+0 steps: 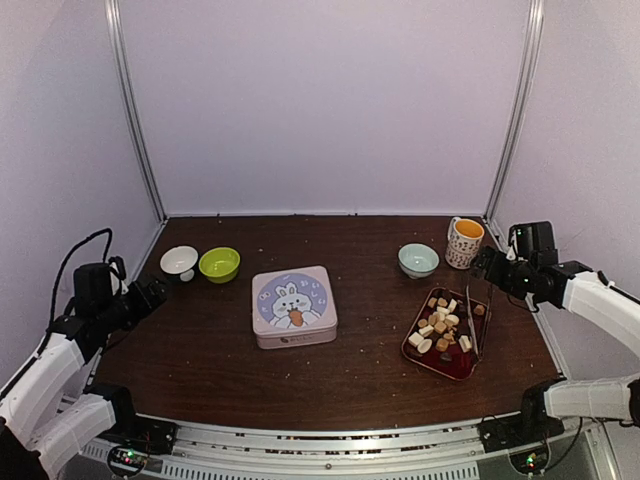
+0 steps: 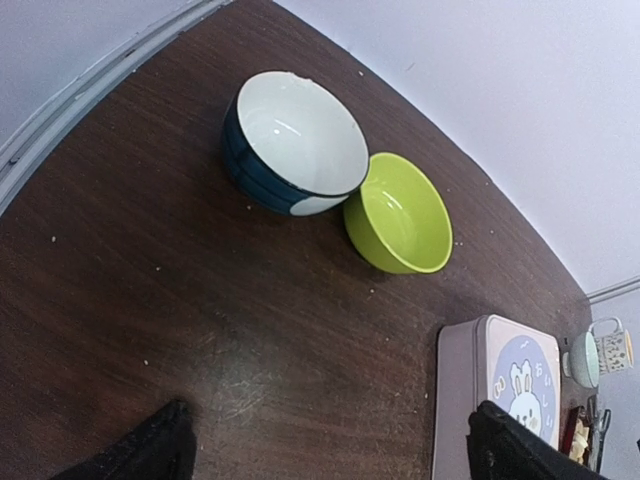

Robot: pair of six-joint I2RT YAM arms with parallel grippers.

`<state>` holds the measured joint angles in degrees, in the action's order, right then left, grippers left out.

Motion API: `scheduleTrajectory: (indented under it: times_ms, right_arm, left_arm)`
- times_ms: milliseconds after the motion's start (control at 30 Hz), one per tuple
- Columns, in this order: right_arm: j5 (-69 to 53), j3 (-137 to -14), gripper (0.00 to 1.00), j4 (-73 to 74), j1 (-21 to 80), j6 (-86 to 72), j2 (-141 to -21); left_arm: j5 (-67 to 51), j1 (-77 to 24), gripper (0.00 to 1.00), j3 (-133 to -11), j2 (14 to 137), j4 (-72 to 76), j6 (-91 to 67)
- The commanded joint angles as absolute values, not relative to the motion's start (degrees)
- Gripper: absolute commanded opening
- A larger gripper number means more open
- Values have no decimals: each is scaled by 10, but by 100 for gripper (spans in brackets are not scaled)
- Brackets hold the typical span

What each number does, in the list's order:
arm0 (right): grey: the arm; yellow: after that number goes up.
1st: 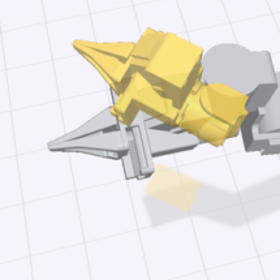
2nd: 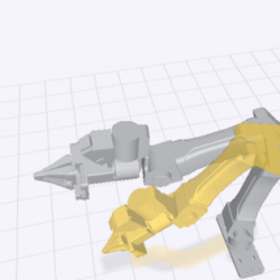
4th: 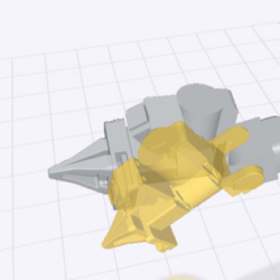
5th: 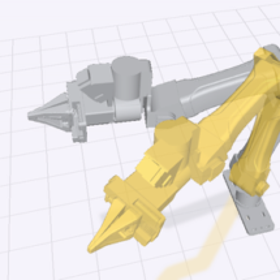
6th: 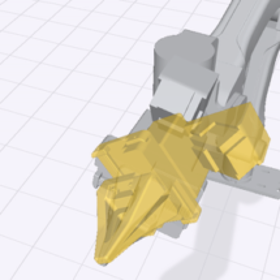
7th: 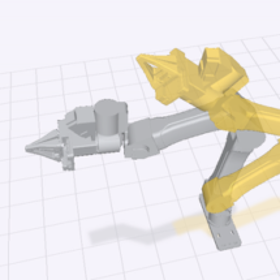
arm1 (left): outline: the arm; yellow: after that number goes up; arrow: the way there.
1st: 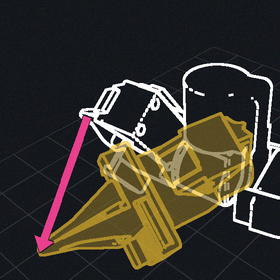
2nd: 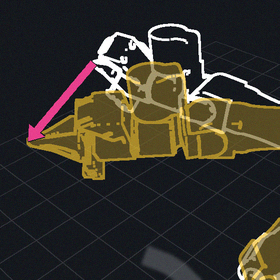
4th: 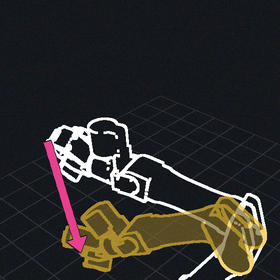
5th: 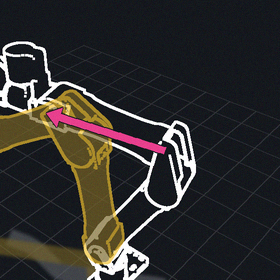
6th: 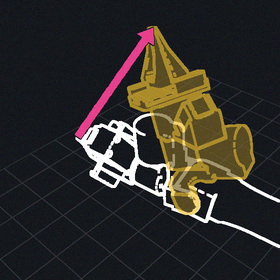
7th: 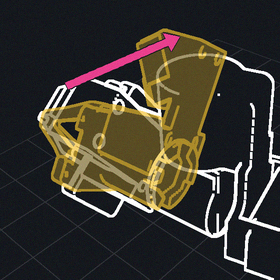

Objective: Pack the chocolate
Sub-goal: Move the packing box to the center of the board.

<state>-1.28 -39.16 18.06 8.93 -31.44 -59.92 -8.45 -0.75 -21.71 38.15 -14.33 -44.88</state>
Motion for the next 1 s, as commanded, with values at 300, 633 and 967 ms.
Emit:
scheduleTrajectory:
  times_ms: [300,633,967]
  right_arm:
    - [-111,-411,100,160,105,-297,-631]
    - [-134,-458,100,110,246,-315,-683]
    - [-136,-541,100,34,380,-368,-834]
  left_arm:
    - [-275,-23,98,-206,469,4,-410]
    - [-252,-96,97,-222,523,31,-399]
    - [-261,-167,95,-222,593,119,-409]
